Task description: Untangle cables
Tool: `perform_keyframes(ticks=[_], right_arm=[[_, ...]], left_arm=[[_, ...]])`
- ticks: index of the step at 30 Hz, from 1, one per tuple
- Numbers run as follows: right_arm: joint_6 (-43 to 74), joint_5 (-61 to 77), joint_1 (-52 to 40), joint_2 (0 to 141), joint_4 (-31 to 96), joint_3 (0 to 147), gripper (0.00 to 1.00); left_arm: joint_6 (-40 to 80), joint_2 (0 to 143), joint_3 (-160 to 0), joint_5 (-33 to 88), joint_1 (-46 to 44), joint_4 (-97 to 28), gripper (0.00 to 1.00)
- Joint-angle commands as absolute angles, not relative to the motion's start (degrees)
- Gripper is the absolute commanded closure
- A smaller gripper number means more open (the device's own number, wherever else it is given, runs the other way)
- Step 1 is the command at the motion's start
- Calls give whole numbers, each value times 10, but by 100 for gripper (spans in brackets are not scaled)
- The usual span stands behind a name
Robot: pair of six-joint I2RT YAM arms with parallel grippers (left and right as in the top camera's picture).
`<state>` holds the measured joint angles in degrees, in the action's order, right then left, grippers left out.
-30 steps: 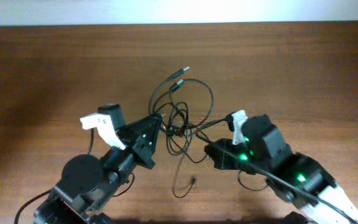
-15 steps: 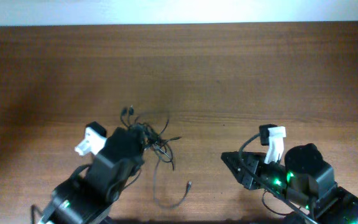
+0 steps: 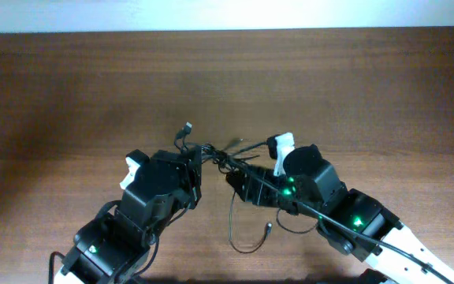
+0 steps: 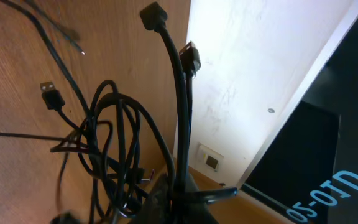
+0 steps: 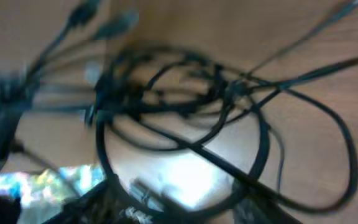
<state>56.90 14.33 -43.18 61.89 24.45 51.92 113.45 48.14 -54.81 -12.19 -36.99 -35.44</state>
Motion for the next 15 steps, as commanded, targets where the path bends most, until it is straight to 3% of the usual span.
perform_keyframes(ticks=[1, 6, 8, 9, 13, 15], right_arm=[[640, 53, -430, 623, 218, 527, 39], [604, -39, -430, 641, 105, 527, 37], [604, -30, -430, 641, 124, 527, 90], [604, -29, -430, 641, 148, 527, 96], [454, -9, -430, 577, 269, 527, 96], [429, 20, -430, 459, 306, 527, 96]], left_arm=[[1140, 475, -554, -91, -369, -352, 100], [1140, 475, -554, -20, -369, -373, 100], [1140, 475, -554, -8, -369, -383, 100], [1139, 475, -554, -15, -369, -383, 100], [999, 475, -554, -241, -369, -425, 96], [993, 476, -554, -327, -369, -511, 92]])
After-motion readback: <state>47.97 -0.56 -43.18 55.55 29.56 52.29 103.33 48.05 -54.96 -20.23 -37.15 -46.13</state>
